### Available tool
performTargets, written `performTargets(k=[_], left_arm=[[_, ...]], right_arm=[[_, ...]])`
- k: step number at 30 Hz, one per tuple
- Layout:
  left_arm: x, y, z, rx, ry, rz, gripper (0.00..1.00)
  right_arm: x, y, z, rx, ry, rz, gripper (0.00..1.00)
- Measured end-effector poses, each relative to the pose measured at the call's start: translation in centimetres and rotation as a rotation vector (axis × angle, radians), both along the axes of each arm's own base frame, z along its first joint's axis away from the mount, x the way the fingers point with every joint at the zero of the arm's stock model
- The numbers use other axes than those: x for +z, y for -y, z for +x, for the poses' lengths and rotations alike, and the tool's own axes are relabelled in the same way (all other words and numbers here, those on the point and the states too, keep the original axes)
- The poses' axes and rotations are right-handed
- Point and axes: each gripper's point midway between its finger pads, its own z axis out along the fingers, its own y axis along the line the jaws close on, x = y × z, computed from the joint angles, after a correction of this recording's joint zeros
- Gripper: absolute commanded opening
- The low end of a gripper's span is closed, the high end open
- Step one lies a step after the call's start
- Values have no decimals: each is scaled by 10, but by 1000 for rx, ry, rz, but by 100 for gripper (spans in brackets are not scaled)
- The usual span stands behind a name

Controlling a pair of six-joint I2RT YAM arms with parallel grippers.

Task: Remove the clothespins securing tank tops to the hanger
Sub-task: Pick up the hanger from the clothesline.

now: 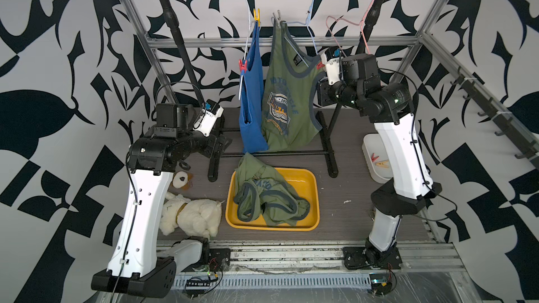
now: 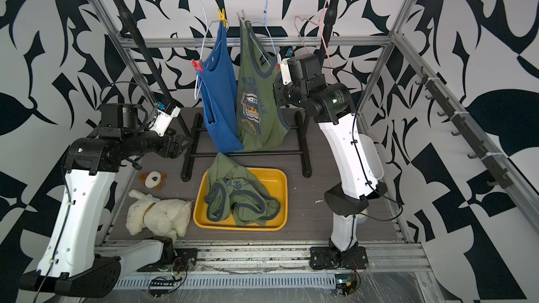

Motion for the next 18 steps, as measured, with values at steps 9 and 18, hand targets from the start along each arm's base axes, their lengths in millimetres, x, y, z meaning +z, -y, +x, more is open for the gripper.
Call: performTargets(k=[9,18], left_arm=[[0,0,0,0,0,0,78],[0,0,0,0,0,0,78]], right_arm=[[2,-6,1,31,13,12,0],[9,-4,-1,28,66,38,0]])
